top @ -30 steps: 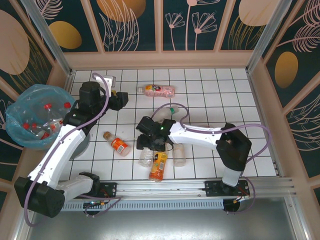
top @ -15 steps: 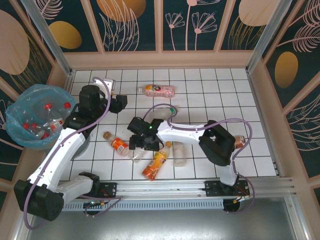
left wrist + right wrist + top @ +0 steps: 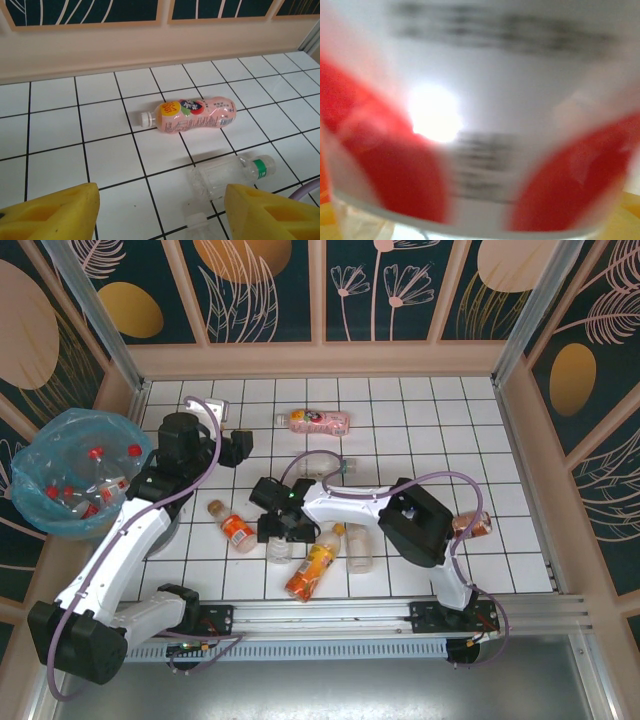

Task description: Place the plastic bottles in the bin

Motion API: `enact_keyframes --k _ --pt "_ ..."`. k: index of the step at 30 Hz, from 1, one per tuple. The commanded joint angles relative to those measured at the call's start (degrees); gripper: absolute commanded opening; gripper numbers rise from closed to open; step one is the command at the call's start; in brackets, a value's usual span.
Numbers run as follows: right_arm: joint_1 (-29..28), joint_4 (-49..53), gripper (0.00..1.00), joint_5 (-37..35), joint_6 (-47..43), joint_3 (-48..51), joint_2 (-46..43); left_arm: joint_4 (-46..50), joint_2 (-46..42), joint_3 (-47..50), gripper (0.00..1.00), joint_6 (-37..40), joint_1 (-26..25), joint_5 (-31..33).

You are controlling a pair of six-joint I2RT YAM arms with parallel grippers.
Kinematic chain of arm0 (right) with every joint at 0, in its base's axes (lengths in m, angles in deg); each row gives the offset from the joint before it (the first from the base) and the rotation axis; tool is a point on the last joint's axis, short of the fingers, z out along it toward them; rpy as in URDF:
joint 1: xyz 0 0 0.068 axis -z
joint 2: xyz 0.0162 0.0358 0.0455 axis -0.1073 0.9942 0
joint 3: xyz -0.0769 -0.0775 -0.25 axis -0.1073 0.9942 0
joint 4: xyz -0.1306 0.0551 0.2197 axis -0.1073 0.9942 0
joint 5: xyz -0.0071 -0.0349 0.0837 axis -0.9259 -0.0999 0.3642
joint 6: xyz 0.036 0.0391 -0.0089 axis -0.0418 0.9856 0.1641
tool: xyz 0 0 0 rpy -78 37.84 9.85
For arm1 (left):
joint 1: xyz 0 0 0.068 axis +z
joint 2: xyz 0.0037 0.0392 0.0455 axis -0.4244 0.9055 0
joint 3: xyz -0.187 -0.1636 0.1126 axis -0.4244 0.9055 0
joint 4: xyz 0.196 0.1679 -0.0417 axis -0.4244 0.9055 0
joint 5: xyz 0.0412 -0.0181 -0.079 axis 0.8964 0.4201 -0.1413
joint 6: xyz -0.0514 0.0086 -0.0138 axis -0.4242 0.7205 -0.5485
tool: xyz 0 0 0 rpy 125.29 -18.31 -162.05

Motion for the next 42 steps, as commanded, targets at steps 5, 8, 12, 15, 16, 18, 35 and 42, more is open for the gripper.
enact_keyframes --k 5,8,12,15,16,18,35,42 --pt "0.73 1.36 0.69 -3.01 -1.87 -1.37 -2.17 -2.22 -1.23 0.05 0.67 -0.27 -0.04 2.61" --pt "0.54 1.63 0.6 -4.1 -3.46 -1.31 -3.91 -2.89 -1.59 -1.72 0.67 -0.9 -0.01 3.65" --pt "0.29 1.8 0.53 -5.09 -6.31 -1.42 -6.64 -3.03 -1.77 -4.89 0.66 -2.78 -0.04 5.05" --pt "-0.18 0.4 0.53 -6.82 -9.72 -0.91 -9.12 -3.12 -1.86 -7.96 0.67 -4.94 -0.03 5.26" --pt "-0.53 -0.5 0.53 -7.49 -11.43 -0.57 -10.16 -2.99 -1.85 -9.14 0.67 -5.88 -0.03 4.79" --pt "-1.27 -2.18 0.53 -9.07 -14.29 0.3 -12.17 -2.47 -1.73 -11.43 0.67 -7.43 0.0 3.34" --pt "-4.06 -30.54 0.48 -14.27 -36.35 12.64 -31.31 1.8 -5.09 -12.13 0.66 -21.19 -0.06 -19.41" --pt "-5.29 -35.8 0.48 -14.59 -40.45 15.51 -34.07 4.19 -7.42 -11.5 0.56 -21.19 -0.04 -19.79"
